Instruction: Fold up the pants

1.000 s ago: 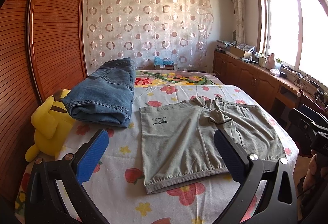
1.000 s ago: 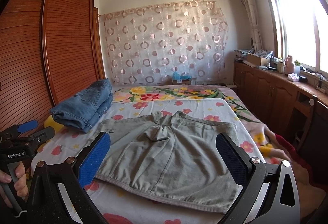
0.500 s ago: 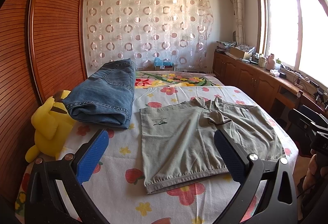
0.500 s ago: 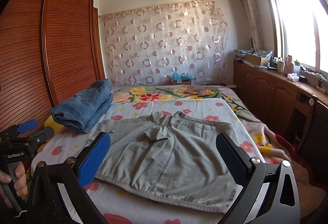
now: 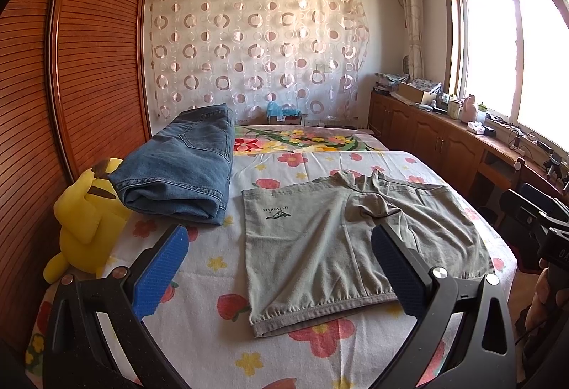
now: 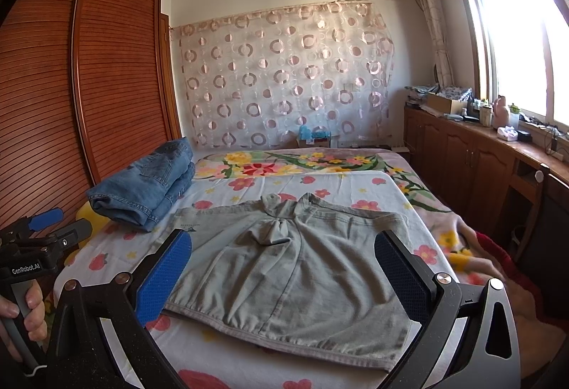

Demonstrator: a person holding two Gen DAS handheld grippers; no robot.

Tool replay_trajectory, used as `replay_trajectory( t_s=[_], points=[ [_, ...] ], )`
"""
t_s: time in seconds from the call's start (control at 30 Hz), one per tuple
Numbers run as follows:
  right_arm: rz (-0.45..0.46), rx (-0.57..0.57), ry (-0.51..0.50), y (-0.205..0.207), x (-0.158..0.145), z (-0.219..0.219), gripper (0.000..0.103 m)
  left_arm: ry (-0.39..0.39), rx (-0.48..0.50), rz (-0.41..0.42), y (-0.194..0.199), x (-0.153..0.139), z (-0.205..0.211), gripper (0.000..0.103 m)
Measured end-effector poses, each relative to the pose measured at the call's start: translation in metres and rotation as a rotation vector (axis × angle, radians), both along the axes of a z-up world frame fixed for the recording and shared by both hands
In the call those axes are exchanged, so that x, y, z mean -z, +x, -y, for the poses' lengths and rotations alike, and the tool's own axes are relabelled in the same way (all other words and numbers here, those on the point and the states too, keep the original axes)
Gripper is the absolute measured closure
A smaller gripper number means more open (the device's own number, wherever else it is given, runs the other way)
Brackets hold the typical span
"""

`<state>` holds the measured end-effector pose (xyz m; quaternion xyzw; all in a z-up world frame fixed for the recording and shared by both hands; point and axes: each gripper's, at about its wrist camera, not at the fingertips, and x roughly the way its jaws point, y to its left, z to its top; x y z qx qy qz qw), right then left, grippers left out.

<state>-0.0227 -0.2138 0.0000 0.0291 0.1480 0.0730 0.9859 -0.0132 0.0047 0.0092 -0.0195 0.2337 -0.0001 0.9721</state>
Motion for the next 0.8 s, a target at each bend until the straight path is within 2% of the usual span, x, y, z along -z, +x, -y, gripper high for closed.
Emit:
replay_trajectory(
  t_s=[0.47, 0.8],
  points=[
    [-0.001, 0.005, 0.000, -0.001, 0.001, 0.002, 0.000, -0.004, 0.006, -0.012, 0.000, -0.001, 0.005, 0.000],
    [-0.055, 0.029, -0.028, 0.010, 0.010, 0.009, 0.000, -0.028, -0.015, -0.069, 0.016, 0.024, -0.005, 0.000]
  ],
)
